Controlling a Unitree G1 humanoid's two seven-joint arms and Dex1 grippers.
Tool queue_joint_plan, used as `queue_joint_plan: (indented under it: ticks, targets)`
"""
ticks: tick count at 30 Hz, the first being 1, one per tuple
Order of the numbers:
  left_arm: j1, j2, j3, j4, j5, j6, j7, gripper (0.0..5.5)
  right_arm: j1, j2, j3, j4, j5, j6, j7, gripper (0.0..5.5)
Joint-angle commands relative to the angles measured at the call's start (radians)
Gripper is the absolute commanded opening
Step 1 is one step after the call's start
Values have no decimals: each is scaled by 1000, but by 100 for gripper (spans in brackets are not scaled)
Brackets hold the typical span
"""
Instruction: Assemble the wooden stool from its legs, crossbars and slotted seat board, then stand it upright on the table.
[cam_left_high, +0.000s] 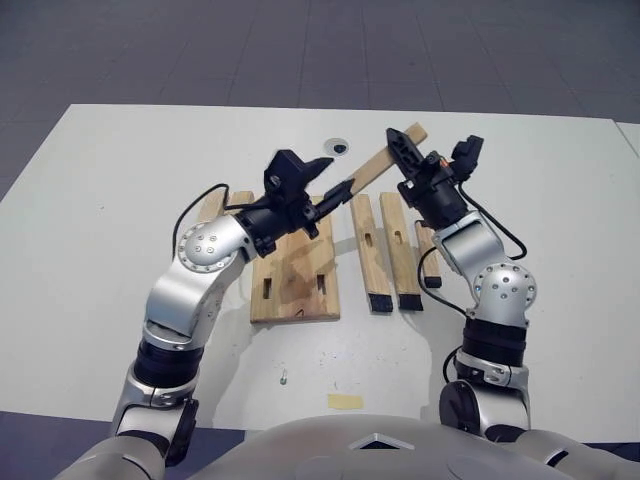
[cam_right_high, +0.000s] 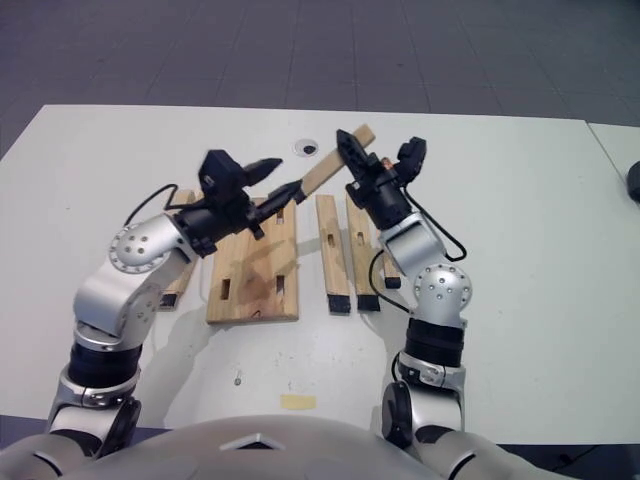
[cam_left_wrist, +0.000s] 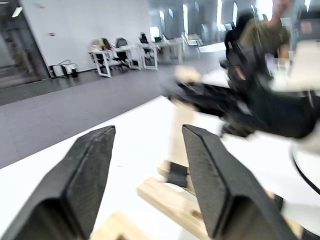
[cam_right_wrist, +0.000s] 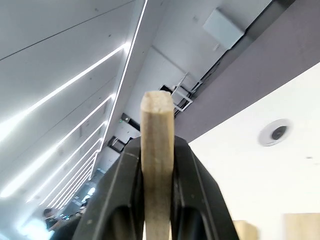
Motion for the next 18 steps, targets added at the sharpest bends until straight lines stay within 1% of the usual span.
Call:
queue_joint_plan:
  ticks: [1,4,11,14,16,18]
  targets:
    - [-45,-20,204,59,-59,56,132,310,86,-16,-31,-33,-35,-22,-30,41]
    - [-37,-15,236,100,-11,55,211,356,126,2,-13,-43,-97,-52,-67,41]
    - [-3,-9,133,99,61,43,226,477,188,71,45,-48,-198,-83,-137,41]
    - [-2,-8,121,95,67,39,223,525,202,93,61,-45,-252,-105,-164,41]
    - [-4,-7,122,93,70,39,223,540,211,96,77,-50,-295,-130,-165,41]
    - [-4,-4,124,95,71,38,222,540,217,98,92,-58,-330,-152,-163,41]
